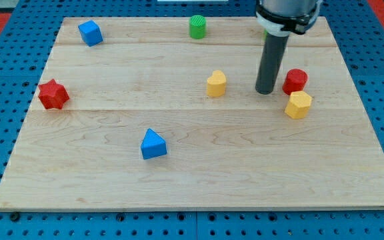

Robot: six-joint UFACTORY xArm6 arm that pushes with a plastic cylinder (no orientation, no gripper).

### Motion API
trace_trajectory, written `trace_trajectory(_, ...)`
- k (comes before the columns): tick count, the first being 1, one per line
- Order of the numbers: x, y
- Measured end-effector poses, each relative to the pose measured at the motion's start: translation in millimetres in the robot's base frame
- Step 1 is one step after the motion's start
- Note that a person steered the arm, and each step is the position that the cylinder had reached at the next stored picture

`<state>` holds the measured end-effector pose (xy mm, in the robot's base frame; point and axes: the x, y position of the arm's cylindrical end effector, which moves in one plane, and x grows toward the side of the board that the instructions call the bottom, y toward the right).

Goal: Place the yellow hexagon towards the bottom right corner

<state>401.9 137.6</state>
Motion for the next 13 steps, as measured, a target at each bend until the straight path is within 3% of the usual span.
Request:
trace_trajectory(2,2,45)
trace_trajectory(4,119,43)
trace_trajectory(5,105,43)
trace_trajectory(7,34,35)
trace_trajectory(11,31,10)
trace_trajectory(13,8,-23)
